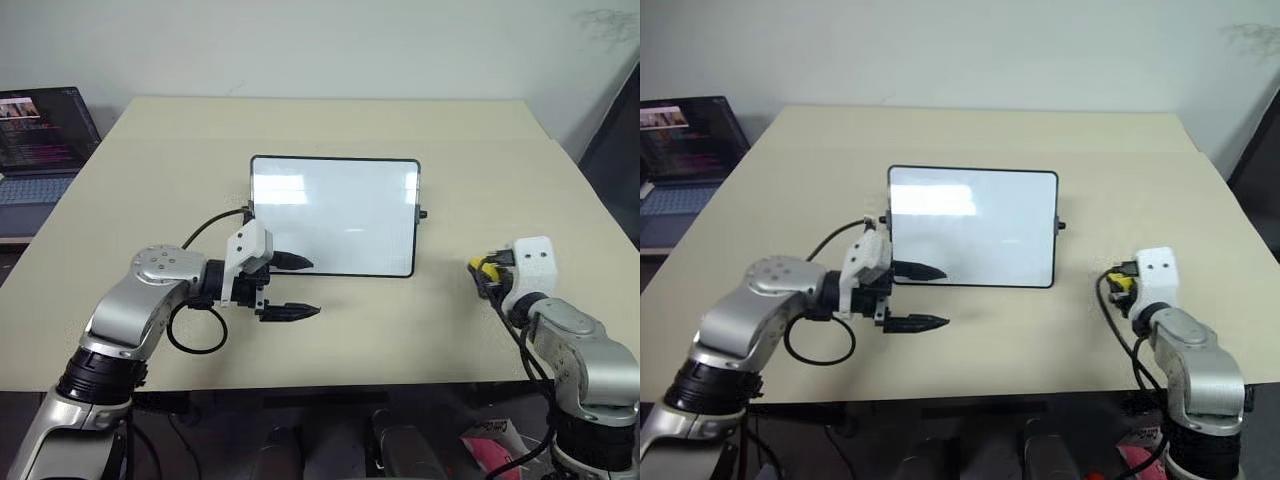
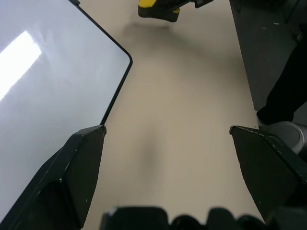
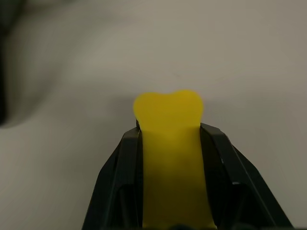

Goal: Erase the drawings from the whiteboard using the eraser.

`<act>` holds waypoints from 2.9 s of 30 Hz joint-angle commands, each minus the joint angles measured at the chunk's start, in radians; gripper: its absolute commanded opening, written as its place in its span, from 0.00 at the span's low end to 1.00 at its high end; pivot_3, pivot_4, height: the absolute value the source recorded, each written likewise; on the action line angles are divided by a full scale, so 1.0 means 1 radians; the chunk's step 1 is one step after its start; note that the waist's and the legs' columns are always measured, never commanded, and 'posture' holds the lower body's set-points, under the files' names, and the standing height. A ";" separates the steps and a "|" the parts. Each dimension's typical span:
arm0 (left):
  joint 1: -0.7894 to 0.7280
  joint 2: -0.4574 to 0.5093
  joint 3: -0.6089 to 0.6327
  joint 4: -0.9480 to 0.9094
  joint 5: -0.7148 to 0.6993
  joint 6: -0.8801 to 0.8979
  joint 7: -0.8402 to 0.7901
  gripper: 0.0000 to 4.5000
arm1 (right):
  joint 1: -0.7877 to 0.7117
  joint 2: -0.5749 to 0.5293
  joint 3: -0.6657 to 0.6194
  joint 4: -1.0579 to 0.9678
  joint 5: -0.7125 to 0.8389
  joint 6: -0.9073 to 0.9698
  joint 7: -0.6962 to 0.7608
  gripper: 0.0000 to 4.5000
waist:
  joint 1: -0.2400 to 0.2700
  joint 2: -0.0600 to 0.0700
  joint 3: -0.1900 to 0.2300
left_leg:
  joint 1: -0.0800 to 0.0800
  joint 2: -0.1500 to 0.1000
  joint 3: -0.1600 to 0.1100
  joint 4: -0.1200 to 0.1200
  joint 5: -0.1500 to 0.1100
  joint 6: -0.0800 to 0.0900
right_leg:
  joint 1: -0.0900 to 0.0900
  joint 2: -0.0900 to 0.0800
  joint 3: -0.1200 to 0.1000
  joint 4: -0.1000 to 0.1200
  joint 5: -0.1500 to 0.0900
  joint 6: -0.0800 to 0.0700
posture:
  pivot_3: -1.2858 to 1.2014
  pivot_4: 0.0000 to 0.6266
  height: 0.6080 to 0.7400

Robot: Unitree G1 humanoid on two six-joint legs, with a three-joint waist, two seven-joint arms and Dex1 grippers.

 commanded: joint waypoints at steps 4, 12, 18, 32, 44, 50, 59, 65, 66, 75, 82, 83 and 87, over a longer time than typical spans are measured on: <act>-0.023 -0.002 0.015 -0.022 -0.008 -0.013 -0.006 1.00 | -0.058 0.003 -0.007 0.065 0.004 -0.085 -0.028 0.29 | 0.000 0.001 0.000 | 0.000 0.000 0.001 0.000 0.000 0.000 | 0.000 0.000 0.000 0.000 0.000 0.000 | 0.52 0.24 1.00; -0.060 0.001 0.021 -0.090 -0.039 0.068 0.019 1.00 | -0.106 -0.004 -0.013 0.164 0.007 -0.134 -0.047 0.29 | 0.001 0.001 0.000 | 0.000 0.000 0.000 0.000 0.000 0.000 | 0.000 0.000 0.000 0.000 0.000 0.000 | 0.52 0.24 1.00; -0.075 -0.018 0.007 -0.120 -0.049 0.091 0.033 1.00 | -0.123 0.014 -0.033 0.203 0.029 -0.137 -0.059 0.29 | 0.000 0.001 0.000 | 0.000 0.000 0.000 0.000 0.000 0.000 | 0.000 0.000 0.000 0.001 0.000 0.000 | 0.52 0.24 1.00; -0.070 -0.019 -0.003 -0.110 -0.037 0.080 0.026 1.00 | -0.129 0.017 -0.050 0.225 0.055 -0.143 -0.079 0.96 | 0.001 0.005 -0.004 | -0.009 0.006 0.007 0.015 -0.027 0.014 | 0.001 -0.004 -0.006 0.007 -0.030 0.000 | 0.52 0.24 1.00; 0.007 -0.019 0.080 -0.129 -0.077 0.102 0.080 1.00 | -0.075 -0.014 0.037 -0.077 0.027 -0.215 -0.079 0.99 | 0.003 0.007 -0.002 | 0.003 -0.002 0.008 0.019 -0.036 0.028 | 0.008 -0.007 -0.003 0.019 -0.030 -0.003 | 0.52 0.24 1.00; 0.068 -0.093 0.216 -0.056 -0.099 0.071 0.236 1.00 | 0.023 0.050 0.161 -0.138 0.013 -0.441 -0.059 0.99 | 0.002 0.007 -0.003 | 0.017 0.000 0.007 0.019 -0.036 0.028 | 0.020 -0.004 -0.002 0.020 -0.030 -0.004 | 0.52 0.24 1.00; 0.197 -0.275 0.392 -0.011 -0.022 -0.108 0.526 1.00 | 0.221 0.134 0.176 -0.066 0.066 -0.797 0.033 0.99 | 0.010 0.007 -0.004 | 0.011 0.003 0.005 0.018 -0.041 0.022 | 0.018 -0.010 -0.003 0.013 -0.034 -0.002 | 0.52 0.24 1.00; 0.357 -0.368 0.464 -0.085 0.046 -0.221 0.719 1.00 | 0.334 0.146 0.161 0.005 0.048 -0.977 0.049 0.99 | 0.022 0.008 -0.012 | 0.012 0.003 0.005 0.019 -0.051 0.012 | 0.018 -0.012 -0.002 0.009 -0.038 0.002 | 0.52 0.24 1.00; 0.379 -0.378 0.473 -0.097 0.059 -0.237 0.746 1.00 | 0.355 0.148 0.149 0.011 0.046 -0.995 0.042 0.99 | 0.027 0.008 -0.012 | 0.011 0.003 0.005 0.019 -0.051 0.011 | 0.018 -0.012 -0.002 0.008 -0.038 0.002 | 0.52 0.24 1.00; 0.602 -0.457 0.453 -0.161 0.134 -0.299 0.853 1.00 | 0.530 0.174 0.129 0.004 0.042 -1.075 0.020 0.99 | 0.050 0.011 -0.028 | 0.013 0.003 0.004 0.018 -0.052 0.010 | 0.021 -0.013 -0.002 0.006 -0.039 0.000 | 0.52 0.24 1.00; 0.579 -0.483 0.394 -0.143 0.164 -0.314 0.886 1.00 | 0.588 0.142 0.133 -0.010 0.033 -1.081 0.029 0.99 | 0.052 0.012 -0.031 | 0.031 0.001 0.006 0.017 -0.055 0.009 | 0.041 -0.009 -0.002 0.005 -0.045 0.000 | 0.52 0.24 1.00; 0.573 -0.484 0.388 -0.136 0.167 -0.315 0.889 1.00 | 0.593 0.136 0.129 -0.015 0.033 -1.079 0.030 0.99 | 0.052 0.012 -0.031 | 0.034 0.000 0.007 0.017 -0.056 0.007 | 0.044 -0.009 -0.002 0.004 -0.046 0.000 | 0.52 0.24 1.00; 0.545 -0.486 0.373 -0.101 0.175 -0.321 0.896 1.00 | 0.604 0.110 0.111 -0.023 0.036 -1.063 0.035 0.99 | 0.052 0.011 -0.032 | 0.035 0.001 0.005 0.018 -0.060 0.004 | 0.046 -0.009 -0.003 0.005 -0.052 -0.001 | 0.52 0.24 1.00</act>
